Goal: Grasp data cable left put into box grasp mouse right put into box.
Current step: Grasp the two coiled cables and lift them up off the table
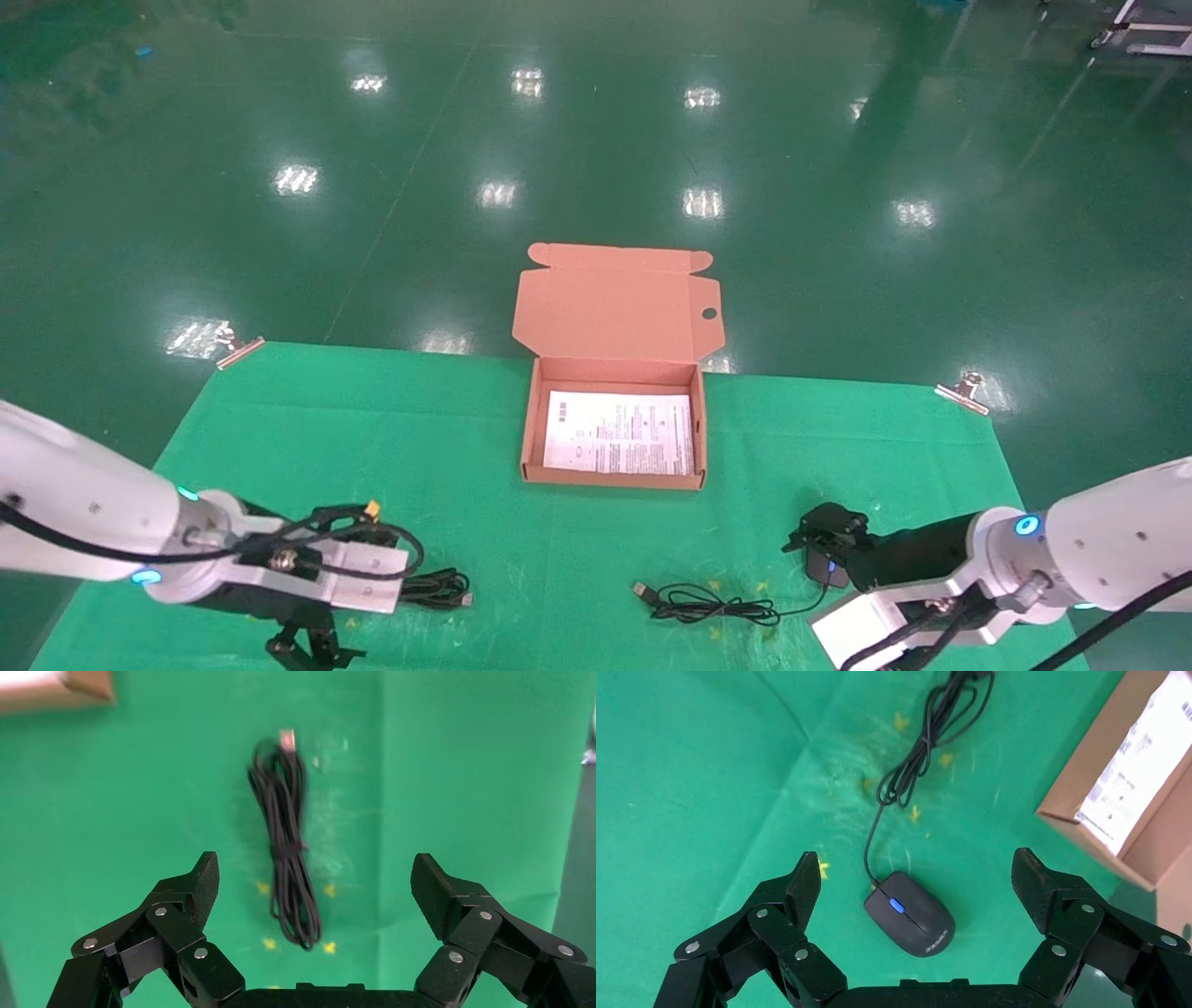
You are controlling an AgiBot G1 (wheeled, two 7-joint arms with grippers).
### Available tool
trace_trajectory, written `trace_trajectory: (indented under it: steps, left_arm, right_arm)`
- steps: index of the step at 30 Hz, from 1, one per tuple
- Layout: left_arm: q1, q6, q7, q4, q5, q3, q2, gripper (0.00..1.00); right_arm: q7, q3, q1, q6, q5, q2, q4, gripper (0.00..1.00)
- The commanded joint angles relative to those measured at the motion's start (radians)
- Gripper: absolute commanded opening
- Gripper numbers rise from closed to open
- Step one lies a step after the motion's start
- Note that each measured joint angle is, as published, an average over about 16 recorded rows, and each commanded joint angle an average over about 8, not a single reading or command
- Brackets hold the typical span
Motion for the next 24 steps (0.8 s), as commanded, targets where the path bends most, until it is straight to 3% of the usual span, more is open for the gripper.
trace_trajectory:
  steps: [1, 9, 24]
  left_arm:
    - [0.016, -0.016, -0.024, 0.004, 0.046, 0.017, 0.014, 1.0]
    - [0.039, -0.075, -0.039, 0.129, 0.097, 0.033, 0.064, 1.0]
    - [0.032, -0.225, 0.015, 0.474, 0.072, -0.003, 0.154, 1.0]
  right_arm:
    - [0.016, -0.009, -0.013, 0.025, -0.035, -0.013, -0.004, 1.0]
    - [0.033, -0.024, -0.032, 0.089, -0.082, -0.082, -0.121, 1.0]
    - [0.005, -0.009, -0.038, 0.187, -0.044, -0.208, -0.382, 1.0]
